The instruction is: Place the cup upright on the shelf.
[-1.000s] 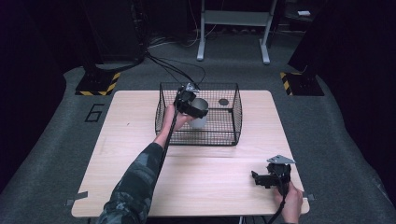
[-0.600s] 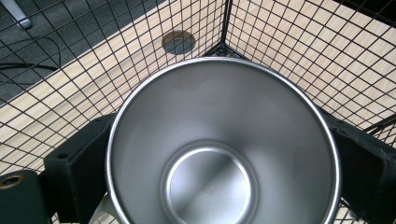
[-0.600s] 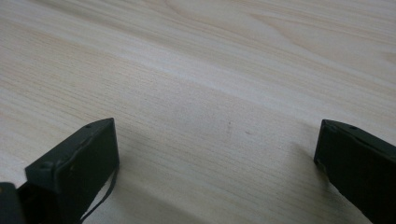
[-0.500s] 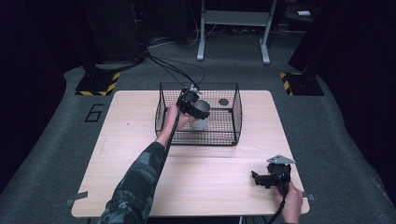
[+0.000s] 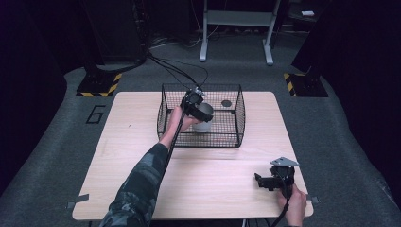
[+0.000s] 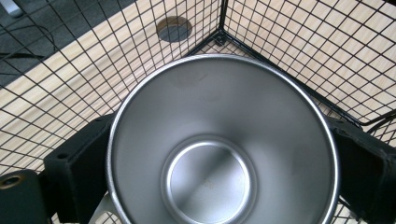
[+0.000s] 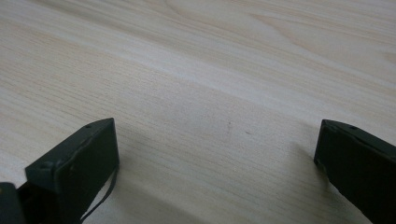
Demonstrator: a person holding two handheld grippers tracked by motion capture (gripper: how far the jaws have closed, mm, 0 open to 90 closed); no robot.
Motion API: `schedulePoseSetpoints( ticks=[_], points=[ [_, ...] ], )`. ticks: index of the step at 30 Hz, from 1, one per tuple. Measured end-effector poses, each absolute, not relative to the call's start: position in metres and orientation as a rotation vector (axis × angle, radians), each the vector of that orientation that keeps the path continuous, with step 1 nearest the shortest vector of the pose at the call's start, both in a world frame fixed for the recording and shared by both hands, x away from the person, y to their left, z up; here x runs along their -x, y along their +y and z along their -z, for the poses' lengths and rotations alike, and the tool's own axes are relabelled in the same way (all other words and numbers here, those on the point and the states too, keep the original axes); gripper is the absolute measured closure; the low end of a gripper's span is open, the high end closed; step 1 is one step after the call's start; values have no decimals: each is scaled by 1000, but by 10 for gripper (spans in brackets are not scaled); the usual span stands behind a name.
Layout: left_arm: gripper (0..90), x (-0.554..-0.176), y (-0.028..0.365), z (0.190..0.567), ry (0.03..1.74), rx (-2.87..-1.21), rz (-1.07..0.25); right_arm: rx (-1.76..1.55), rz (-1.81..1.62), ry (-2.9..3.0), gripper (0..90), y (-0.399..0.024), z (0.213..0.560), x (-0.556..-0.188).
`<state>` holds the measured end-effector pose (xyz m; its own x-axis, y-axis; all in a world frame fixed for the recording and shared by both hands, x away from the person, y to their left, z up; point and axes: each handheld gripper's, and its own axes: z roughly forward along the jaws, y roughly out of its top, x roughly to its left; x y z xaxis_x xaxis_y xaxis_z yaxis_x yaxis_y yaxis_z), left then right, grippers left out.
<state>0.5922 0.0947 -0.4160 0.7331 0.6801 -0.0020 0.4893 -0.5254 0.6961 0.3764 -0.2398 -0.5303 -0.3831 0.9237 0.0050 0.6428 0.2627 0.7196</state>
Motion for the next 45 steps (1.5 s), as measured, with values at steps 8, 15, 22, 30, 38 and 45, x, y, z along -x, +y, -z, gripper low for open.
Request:
schedulePoseSetpoints(
  ticks=[8,15,22,30,38,45],
  points=[
    [60,-594,93,419,884,-2256,-341,-1421,-905,2121,0,-240,530,-376],
    [60,-594,93,421,889,-2265,-333,-1418,-905,2117,0,-239,531,-377],
    [60,-595,93,422,891,-2279,-331,-1418,-901,2124,0,-240,530,-376],
    [59,-595,93,425,897,-2294,-319,-1417,-902,2124,0,-240,530,-376],
    [58,-596,94,427,901,-2292,-304,-1418,-902,2123,0,-240,530,-376],
    [54,-595,92,426,890,-2310,-303,-1418,-903,2120,0,-240,530,-377]
  ],
)
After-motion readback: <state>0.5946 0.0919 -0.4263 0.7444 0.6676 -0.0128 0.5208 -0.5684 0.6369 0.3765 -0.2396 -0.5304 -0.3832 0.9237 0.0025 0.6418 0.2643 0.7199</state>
